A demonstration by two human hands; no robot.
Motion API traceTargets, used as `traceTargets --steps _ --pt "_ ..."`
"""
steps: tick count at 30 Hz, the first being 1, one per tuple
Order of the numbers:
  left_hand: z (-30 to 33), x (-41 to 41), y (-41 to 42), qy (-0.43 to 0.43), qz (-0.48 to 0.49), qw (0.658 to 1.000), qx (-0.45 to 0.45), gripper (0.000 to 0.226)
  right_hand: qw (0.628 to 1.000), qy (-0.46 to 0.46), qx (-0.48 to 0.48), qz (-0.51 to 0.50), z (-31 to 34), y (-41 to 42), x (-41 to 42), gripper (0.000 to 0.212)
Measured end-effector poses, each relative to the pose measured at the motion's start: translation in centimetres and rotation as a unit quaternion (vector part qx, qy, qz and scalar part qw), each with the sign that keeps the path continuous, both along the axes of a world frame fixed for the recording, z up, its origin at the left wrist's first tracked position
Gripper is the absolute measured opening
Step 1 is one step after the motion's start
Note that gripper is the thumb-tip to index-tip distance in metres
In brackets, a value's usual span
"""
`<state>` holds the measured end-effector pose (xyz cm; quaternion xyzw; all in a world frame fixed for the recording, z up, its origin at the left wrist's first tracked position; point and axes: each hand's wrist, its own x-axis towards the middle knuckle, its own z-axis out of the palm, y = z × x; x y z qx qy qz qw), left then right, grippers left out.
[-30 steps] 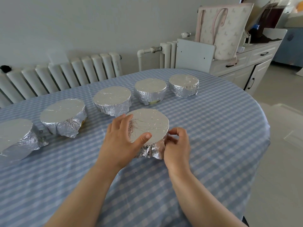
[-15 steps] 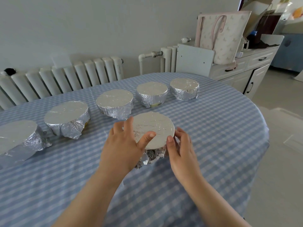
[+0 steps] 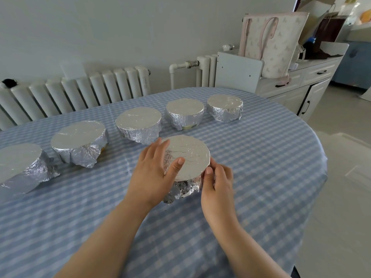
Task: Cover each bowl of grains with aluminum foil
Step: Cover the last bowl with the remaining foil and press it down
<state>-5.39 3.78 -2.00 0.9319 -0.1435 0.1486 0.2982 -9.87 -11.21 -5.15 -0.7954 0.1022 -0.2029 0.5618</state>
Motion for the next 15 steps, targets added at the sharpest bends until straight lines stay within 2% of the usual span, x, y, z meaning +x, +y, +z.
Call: traceTargets --steps 4,9,11,15 --pt "-0.2 -0.5 -0.6 -0.001 0.029 0.999 -0.014 0.103 0.999 0.002 0.046 -0.022 0.6 0.6 1.2 0.032" --pt "-0.1 -0.7 -1.0 0.002 0.053 0.999 0.0 0.103 0.994 0.015 0.107 -0.026 1.2 0.1 3.1 0.029" --pt "-0.2 -0.7 -1.0 -0.001 0.055 0.999 0.002 0.104 0.989 0.021 0.145 -0.035 1.5 0.0 3.3 0.033" --pt "0.0 -0.7 -1.0 0.008 0.054 0.998 0.007 0.105 0.965 0.052 0.255 -0.028 2.1 -0.4 3.3 0.02"
